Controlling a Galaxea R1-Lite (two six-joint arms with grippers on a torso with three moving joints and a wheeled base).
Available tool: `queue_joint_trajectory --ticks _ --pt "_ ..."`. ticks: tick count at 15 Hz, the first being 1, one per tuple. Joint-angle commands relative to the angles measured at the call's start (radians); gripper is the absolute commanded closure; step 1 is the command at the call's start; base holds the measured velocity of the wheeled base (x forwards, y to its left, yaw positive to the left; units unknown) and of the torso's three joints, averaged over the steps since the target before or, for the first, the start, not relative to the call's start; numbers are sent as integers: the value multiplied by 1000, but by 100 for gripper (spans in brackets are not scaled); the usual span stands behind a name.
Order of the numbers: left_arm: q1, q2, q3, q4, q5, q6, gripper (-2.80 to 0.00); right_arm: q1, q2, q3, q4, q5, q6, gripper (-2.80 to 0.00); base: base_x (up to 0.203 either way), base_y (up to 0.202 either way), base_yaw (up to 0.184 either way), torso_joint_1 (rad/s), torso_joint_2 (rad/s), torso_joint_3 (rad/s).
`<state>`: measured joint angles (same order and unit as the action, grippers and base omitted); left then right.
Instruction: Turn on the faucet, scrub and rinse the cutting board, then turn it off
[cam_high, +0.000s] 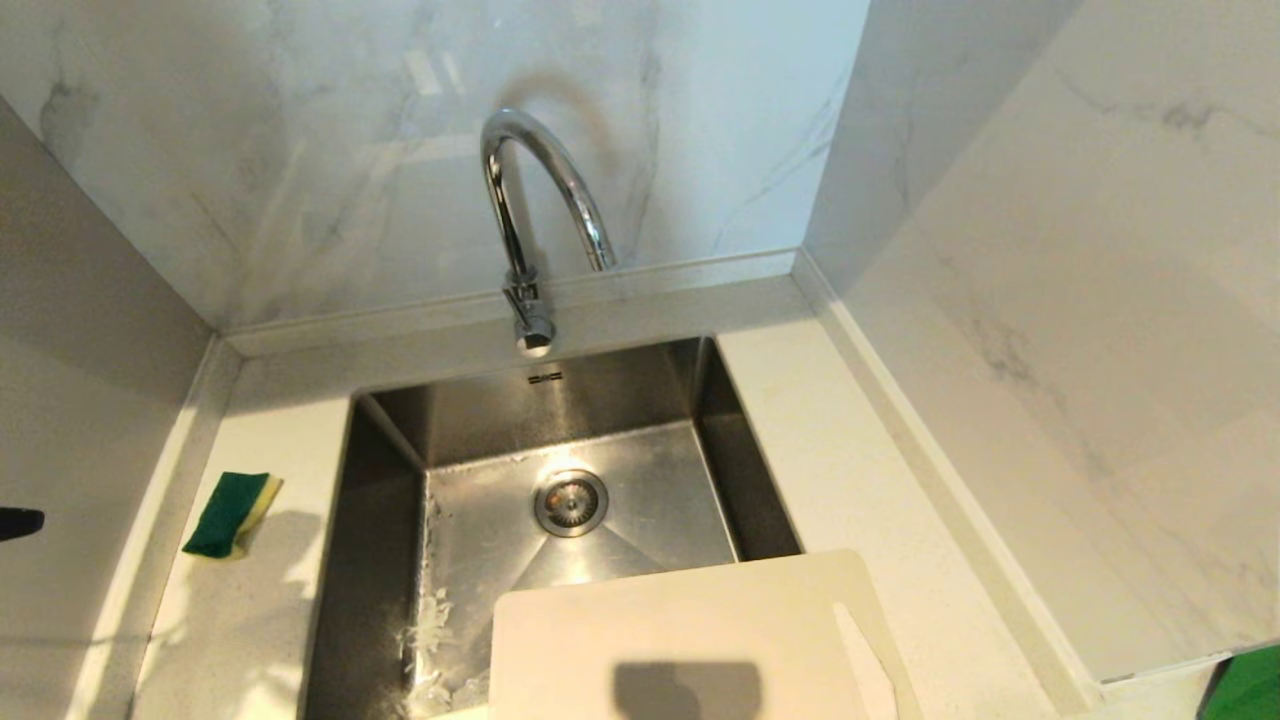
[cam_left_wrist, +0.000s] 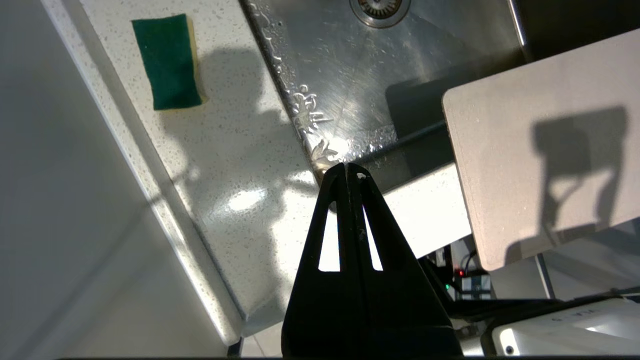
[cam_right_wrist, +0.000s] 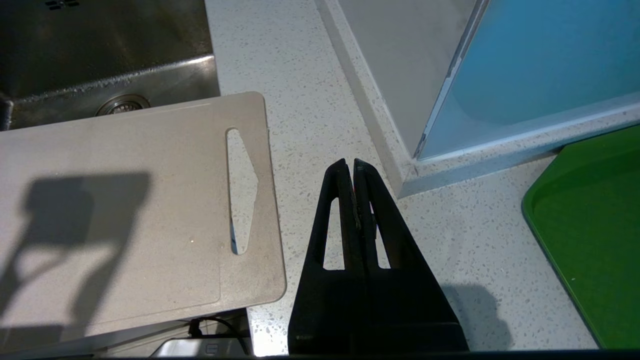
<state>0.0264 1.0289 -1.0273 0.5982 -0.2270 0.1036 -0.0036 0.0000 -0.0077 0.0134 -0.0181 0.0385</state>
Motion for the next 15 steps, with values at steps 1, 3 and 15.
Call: queue_joint_trajectory --ticks 1,3,15 --pt "2 -133 144 -123 2 -28 0 -1 1 0 0 0 0 0 0 0 0 0 0 0" --pt "2 -215 266 -211 7 -55 0 0 0 0 0 0 0 0 0 0 0 0 0 0" --pt "-2 -822 909 -413 72 5 0 -1 0 0 0 0 0 0 0 0 0 0 0 0"
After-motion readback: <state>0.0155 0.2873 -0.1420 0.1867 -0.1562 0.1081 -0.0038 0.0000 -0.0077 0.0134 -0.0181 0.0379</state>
